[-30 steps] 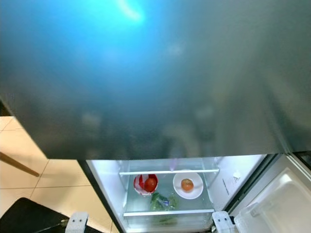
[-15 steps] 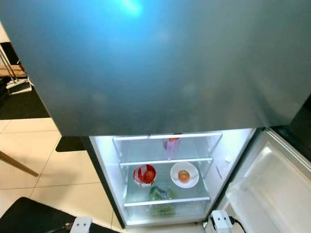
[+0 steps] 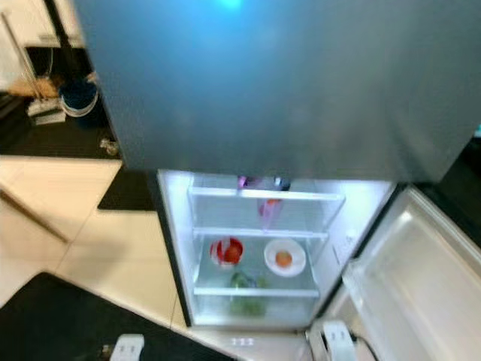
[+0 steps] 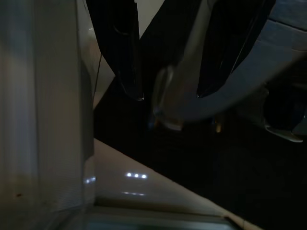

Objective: Restocking fridge

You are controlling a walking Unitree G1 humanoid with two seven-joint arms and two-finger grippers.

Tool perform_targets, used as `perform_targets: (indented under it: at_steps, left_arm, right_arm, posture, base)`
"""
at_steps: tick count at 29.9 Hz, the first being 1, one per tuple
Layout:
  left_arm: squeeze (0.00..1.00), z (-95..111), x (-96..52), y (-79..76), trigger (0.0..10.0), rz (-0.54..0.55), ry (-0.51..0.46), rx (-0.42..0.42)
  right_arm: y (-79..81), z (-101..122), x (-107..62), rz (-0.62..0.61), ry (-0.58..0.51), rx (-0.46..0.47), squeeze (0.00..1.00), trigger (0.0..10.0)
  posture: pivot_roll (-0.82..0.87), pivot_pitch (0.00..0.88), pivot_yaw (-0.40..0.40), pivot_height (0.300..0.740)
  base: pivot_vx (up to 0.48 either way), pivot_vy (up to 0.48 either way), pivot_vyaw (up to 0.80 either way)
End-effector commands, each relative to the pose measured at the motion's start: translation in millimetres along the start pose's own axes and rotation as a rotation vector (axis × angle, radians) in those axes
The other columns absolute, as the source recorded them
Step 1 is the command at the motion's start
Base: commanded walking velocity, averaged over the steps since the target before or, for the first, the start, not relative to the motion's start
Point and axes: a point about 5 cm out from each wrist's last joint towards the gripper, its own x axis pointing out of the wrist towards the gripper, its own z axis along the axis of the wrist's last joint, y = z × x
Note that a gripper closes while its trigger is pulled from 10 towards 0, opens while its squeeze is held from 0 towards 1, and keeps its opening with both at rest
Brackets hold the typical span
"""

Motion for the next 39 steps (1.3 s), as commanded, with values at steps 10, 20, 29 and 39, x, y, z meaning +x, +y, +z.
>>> perform_targets:
  at_steps: [10, 20, 29, 39]
  left_arm:
    - [0.00, -3.3, -0.2, -0.8, 10.0, -0.004, 0.018, 0.008]
    - [0.00, -4.9, 0.0, -4.4, 10.0, -0.012, 0.021, 0.001]
    - [0.00, -6.3, -0.2, -4.6, 10.0, -0.012, 0.024, -0.001]
    - [0.00, -5.5, 0.2, -6.8, 10.0, -0.017, 0.021, -0.006]
  right_arm:
    - [-7.7, -11.2, -4.7, -0.037, 0.052, -0.014, 0.00, 10.0]
    - [-8.6, -12.4, -5.3, -0.041, 0.059, -0.014, 0.00, 10.0]
    - [-9.8, -13.4, -6.0, -0.044, 0.064, -0.016, 0.00, 10.0]
    - [-12.0, -12.7, -6.7, -0.052, 0.065, -0.019, 0.00, 10.0]
  posture:
    - [0.06, 0.000, -0.032, 0.740]
    - [0.06, 0.000, -0.034, 0.740]
    - [0.05, 0.000, -0.041, 0.740]
    - [0.05, 0.000, -0.044, 0.740]
  base:
    - [-0.302, 0.000, 0.00]
    - [-0.302, 0.000, 0.00]
    - [-0.303, 0.000, 0.00]
    - [-0.302, 0.000, 0.00]
